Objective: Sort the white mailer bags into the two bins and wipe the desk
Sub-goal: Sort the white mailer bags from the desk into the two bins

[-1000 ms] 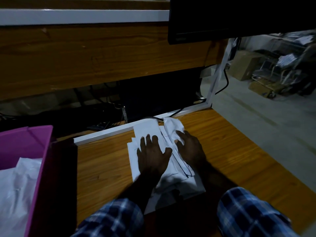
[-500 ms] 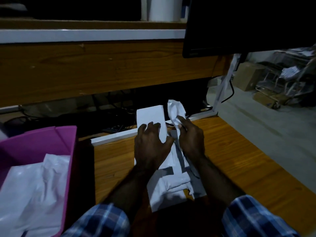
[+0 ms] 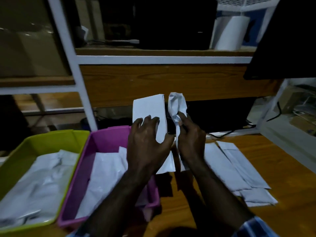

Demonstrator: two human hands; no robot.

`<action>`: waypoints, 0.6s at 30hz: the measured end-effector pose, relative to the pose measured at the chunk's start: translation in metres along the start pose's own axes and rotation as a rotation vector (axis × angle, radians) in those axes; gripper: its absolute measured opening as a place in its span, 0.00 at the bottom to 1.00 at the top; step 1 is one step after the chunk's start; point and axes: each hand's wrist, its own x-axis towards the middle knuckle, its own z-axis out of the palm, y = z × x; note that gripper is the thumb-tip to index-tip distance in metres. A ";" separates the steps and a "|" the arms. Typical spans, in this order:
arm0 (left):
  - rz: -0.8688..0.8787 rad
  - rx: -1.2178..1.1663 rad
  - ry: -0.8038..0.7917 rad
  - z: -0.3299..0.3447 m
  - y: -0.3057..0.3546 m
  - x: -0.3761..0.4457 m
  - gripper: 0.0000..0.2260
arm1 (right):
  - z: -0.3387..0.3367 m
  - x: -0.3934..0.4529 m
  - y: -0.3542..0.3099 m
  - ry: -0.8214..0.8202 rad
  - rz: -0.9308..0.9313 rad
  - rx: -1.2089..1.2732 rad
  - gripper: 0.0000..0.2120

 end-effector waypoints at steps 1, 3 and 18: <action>0.000 0.014 0.019 -0.018 -0.011 0.000 0.25 | 0.010 -0.006 -0.019 0.003 -0.019 0.012 0.20; -0.003 0.047 0.052 -0.052 -0.036 -0.001 0.25 | 0.029 -0.019 -0.056 -0.007 -0.029 0.044 0.20; -0.124 0.301 0.025 -0.213 -0.226 -0.020 0.27 | 0.153 -0.119 -0.247 -0.380 0.006 -0.022 0.22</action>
